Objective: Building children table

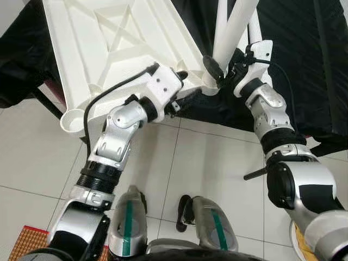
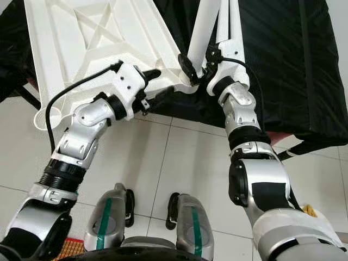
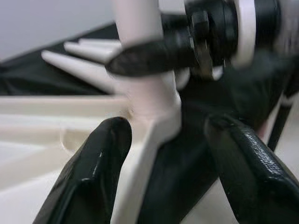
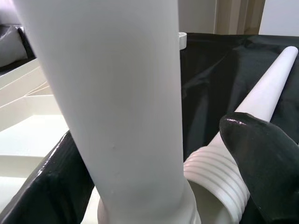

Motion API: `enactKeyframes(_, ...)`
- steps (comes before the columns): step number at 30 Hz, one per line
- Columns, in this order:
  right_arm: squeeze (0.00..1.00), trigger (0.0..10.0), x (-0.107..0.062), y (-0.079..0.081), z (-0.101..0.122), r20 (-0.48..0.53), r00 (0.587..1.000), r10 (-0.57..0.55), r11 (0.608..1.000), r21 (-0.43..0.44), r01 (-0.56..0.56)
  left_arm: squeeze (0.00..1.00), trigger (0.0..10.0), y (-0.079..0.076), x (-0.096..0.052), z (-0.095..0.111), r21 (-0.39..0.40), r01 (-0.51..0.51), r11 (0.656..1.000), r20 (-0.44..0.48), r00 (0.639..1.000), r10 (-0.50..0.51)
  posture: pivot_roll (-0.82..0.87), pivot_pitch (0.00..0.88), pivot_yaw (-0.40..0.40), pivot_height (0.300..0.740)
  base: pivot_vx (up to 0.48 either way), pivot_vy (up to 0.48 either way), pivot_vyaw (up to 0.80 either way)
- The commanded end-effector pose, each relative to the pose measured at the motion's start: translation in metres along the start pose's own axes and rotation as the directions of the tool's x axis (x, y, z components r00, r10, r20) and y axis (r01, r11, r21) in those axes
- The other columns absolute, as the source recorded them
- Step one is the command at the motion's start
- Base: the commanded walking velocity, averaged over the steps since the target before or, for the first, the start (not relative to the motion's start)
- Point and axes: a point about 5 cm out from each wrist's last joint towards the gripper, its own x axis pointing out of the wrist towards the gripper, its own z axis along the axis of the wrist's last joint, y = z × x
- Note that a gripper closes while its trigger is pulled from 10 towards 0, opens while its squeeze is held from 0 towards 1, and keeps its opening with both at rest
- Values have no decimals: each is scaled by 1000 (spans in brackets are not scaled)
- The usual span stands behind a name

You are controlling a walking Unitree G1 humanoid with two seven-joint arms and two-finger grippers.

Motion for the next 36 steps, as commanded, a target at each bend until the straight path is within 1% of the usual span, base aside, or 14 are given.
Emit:
enactKeyframes(1, 0, 10000, 2, 1, 0, -8, 1000, 22, 1000, -18, -23, 0, 10000, -5, 2, -1, 17, 13, 1000, -4, 1000, -13, 49, 13, -38, 740, 0, 0, 0)
enactKeyframes(13, 0, 10000, 3, 3, -3, -60, 993, 106, 993, -47, -109, 0, 10000, -8, 4, 7, -17, 46, 999, 27, 999, -45, 54, 2, -36, 740, 0, 0, 0)
enactKeyframes(14, 0, 9451, 3, 2, -4, -69, 992, 104, 993, -49, -108, 0, 10000, -8, 4, 8, -24, 48, 999, 33, 998, -47, 55, 2, -36, 740, 0, 0, 0)
enactKeyframes(16, 0, 9451, 3, 2, -4, -71, 992, 104, 993, -49, -107, 0, 10000, -8, 4, 9, -19, 47, 999, 36, 998, -46, 56, 2, -36, 740, 0, 0, 0)
enactKeyframes(17, 0, 9804, 2, 0, -4, -78, 991, 104, 993, -56, -108, 0, 10000, -8, 5, 10, -21, 44, 999, 40, 998, -43, 56, 2, -35, 740, 0, 0, 0)
enactKeyframes(18, 0, 9804, 2, -2, -4, -80, 991, 105, 992, -57, -109, 0, 10000, -8, 5, 11, -29, 45, 999, 42, 998, -44, 56, 2, -35, 740, 0, 0, 0)
enactKeyframes(19, 0, 8235, 1, -2, -4, -80, 991, 105, 992, -56, -110, 0, 10000, -8, 5, 11, -29, 45, 999, 43, 998, -44, 56, 2, -35, 740, 0, 0, 0)
enactKeyframes(21, 0, 8588, 1, -3, -3, -88, 988, 124, 990, -56, -129, 0, 10000, -8, 5, 12, -20, 42, 999, 45, 998, -41, 56, 3, -33, 740, 0, 0, 0)
enactKeyframes(22, 0, 10000, 1, -3, -3, -93, 987, 128, 989, -62, -134, 0, 10000, -8, 5, 13, -18, 43, 999, 45, 998, -42, 56, 5, -32, 740, 0, 0, 0)
enactKeyframes(30, 0, 9922, 1, -7, 1, -89, 989, 118, 990, -62, -124, 0, 10000, -9, 4, 14, -22, 50, 999, 48, 998, -49, 57, 6, -32, 740, 0, 0, 0)
enactKeyframes(31, 0, 9020, 1, -9, 2, -82, 990, 116, 991, -58, -121, 0, 10000, -9, 4, 14, -23, 51, 998, 48, 998, -50, 57, 7, -31, 740, 0, 0, 0)
enactKeyframes(32, 0, 5294, 2, -10, 4, -74, 991, 108, 992, -53, -112, 0, 10000, -10, 4, 15, -24, 55, 998, 47, 997, -54, 57, 8, -30, 740, 0, 0, 0)
enactKeyframes(35, 0, 4941, 3, -11, 7, -65, 992, 107, 992, -63, -111, 0, 10000, -9, 4, 15, -24, 54, 998, 47, 997, -53, 58, 9, -29, 740, 0, 0, 0)
enactKeyframes(36, 0, 2706, 3, -11, 7, -63, 992, 111, 991, -64, -115, 0, 10000, -10, 4, 16, -26, 55, 998, 48, 997, -54, 59, 11, -29, 740, 0, 0, 0)
